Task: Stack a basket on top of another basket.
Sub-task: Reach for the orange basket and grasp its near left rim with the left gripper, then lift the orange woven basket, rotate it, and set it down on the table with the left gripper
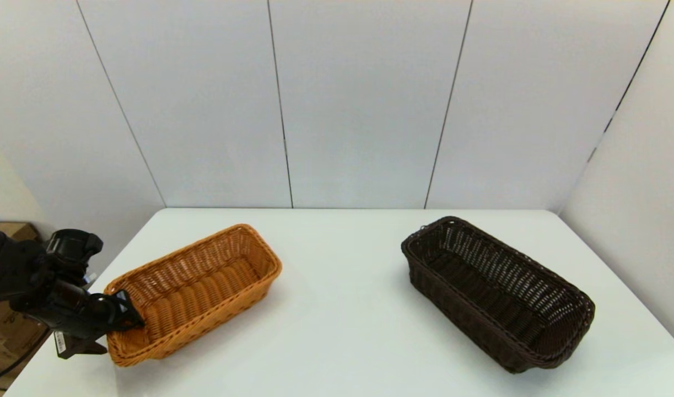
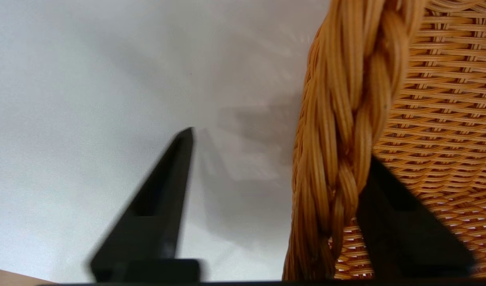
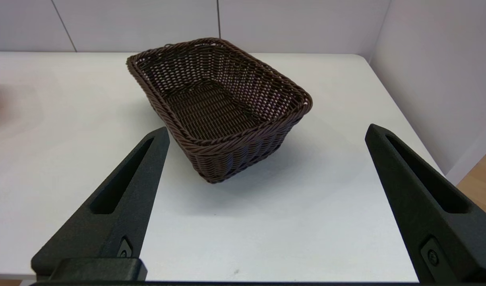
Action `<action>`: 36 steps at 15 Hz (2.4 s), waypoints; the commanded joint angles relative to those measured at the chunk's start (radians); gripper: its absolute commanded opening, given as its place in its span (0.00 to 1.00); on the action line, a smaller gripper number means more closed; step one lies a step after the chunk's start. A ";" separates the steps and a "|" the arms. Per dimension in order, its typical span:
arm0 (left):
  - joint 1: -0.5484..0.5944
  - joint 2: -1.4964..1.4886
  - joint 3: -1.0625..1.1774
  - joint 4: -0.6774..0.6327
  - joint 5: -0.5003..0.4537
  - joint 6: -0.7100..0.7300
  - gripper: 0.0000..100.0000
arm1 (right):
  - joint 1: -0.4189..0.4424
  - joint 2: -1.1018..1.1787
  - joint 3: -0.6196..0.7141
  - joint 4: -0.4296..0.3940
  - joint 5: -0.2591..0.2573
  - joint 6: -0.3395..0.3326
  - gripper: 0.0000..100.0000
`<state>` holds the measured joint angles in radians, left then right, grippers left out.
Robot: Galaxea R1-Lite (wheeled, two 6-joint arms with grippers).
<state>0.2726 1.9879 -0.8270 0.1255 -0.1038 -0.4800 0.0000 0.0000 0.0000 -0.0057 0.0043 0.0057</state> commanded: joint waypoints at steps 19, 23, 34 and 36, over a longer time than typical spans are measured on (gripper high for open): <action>-0.058 -0.098 -0.029 0.003 -0.260 0.009 0.00 | 0.000 0.000 0.000 0.000 0.000 0.000 1.00; -0.151 -0.104 -0.027 0.003 -0.263 0.057 0.00 | 0.000 0.000 0.000 0.000 0.000 0.000 1.00; -0.355 -0.029 -0.081 0.002 -0.306 0.155 0.00 | 0.000 0.000 0.000 0.000 0.000 0.000 1.00; -0.398 -0.008 -0.104 0.003 -0.304 0.144 0.00 | 0.000 0.000 0.000 0.000 0.000 0.000 1.00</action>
<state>-0.0996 1.9560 -0.9183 0.1270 -0.4064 -0.3313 0.0000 0.0000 0.0000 -0.0053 0.0043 0.0057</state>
